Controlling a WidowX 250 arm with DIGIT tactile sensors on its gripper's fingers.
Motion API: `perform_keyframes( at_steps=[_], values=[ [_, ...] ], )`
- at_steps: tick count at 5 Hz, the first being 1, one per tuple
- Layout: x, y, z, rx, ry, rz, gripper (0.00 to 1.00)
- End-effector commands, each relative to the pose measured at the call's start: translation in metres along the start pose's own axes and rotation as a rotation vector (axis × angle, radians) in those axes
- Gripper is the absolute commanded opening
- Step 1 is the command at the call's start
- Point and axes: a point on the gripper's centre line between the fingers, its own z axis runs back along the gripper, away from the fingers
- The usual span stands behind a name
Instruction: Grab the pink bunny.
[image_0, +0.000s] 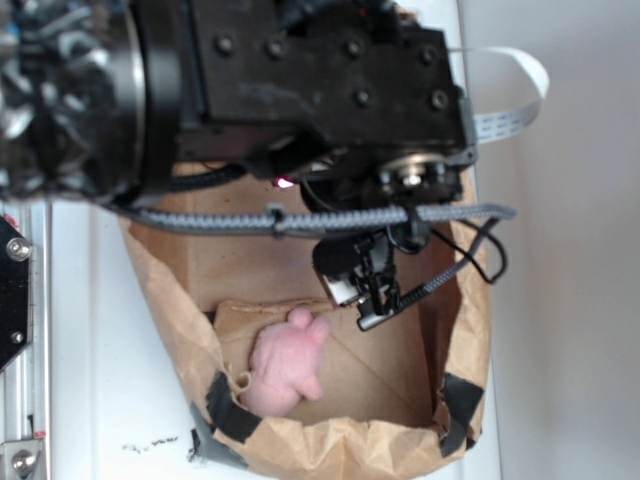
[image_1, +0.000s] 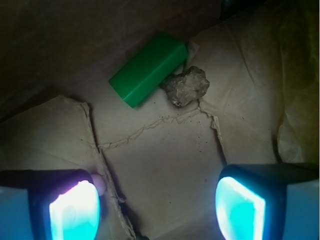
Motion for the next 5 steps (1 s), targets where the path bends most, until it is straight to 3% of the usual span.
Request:
perform_keyframes(
  at_steps=[1,3,4,5],
  values=[
    [0.004,0.001,0.011,-0.008,-0.04,-0.027,1.0],
    [-0.034,-0.027,-0.012,-0.198,-0.041,-0.045,1.0],
    [-0.046,-0.038,-0.003,-0.294,0.003,-0.08,1.0],
    [-0.051,-0.049,0.007,-0.403,0.0,-0.035,1.0]
  ],
)
